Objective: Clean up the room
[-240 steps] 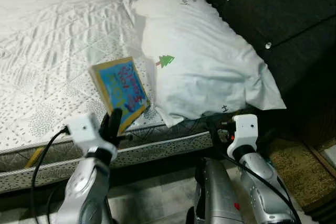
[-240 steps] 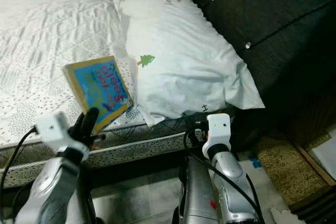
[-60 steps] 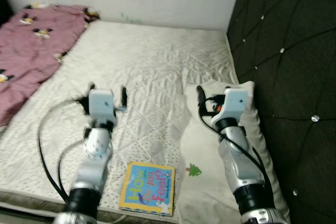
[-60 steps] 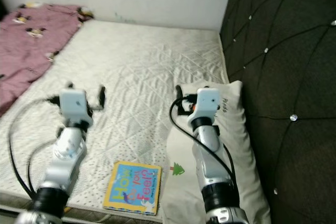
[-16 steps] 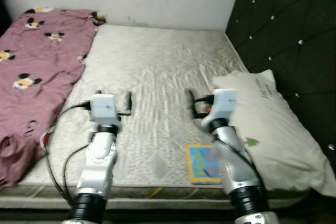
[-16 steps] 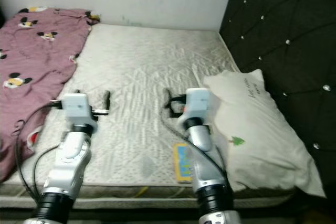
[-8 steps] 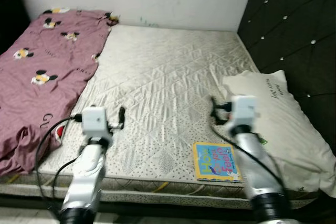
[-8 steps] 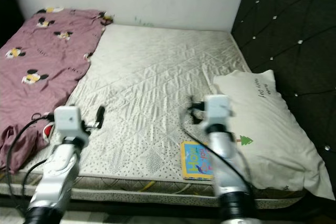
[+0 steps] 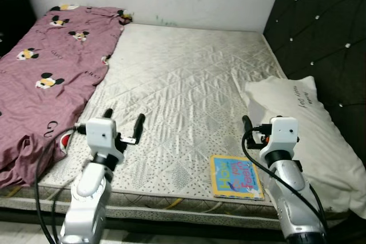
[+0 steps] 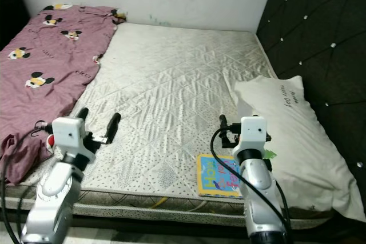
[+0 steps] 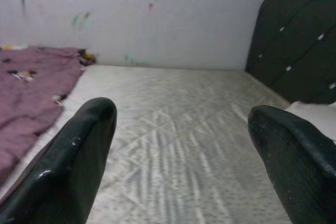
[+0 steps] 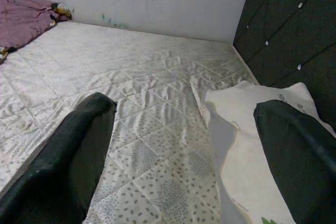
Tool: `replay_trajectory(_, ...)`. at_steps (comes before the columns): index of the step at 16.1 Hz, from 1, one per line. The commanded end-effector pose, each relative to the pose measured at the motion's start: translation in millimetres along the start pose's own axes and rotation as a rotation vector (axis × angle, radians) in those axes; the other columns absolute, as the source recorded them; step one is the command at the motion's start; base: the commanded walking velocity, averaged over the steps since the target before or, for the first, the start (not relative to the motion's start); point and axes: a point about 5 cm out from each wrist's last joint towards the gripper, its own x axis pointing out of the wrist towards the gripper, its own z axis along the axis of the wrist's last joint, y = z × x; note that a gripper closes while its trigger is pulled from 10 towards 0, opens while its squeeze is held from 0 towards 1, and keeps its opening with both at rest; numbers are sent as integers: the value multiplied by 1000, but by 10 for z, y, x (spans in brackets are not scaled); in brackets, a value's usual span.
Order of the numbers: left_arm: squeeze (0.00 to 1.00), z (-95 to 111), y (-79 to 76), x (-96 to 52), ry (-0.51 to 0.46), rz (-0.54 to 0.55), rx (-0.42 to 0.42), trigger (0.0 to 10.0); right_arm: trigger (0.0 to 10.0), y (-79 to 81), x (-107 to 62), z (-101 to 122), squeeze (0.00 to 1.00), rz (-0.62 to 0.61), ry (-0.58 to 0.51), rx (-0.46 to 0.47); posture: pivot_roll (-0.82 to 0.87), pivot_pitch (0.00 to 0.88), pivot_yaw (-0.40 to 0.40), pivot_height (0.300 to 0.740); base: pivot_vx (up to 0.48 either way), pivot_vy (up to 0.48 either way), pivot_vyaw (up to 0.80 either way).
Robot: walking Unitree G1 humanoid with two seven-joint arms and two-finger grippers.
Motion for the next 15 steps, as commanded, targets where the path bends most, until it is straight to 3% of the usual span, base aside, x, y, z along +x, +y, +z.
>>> replay_trajectory(1,0,52,58,-11,-25,38,8,10000,10000,1,-8,26,0,2,-1,-1,-41,0,-68,740,0,0,-525)
replay_trajectory(2,0,51,153,-11,-31,137,-12,10000,10000,1,-1,27,0,-24,12,1,-43,0,-89,740,0,0,-800)
replay_trajectory(4,0,55,185,33,-22,197,88,10000,10000,4,24,8,0,-40,33,5,-39,0,-92,740,0,0,-800)
replay_trajectory(7,0,-40,115,82,62,129,70,10000,10000,140,71,65,0,21,6,13,-49,0,-53,740,0,0,-800)
replay_trajectory(12,0,-127,104,132,103,121,23,10000,10000,153,112,33,0,-6,-3,122,-67,0,-7,740,0,0,0)
replay_trajectory(15,0,-125,98,161,99,109,25,10000,10000,183,128,38,0,20,-12,121,-69,0,-5,740,0,106,0)
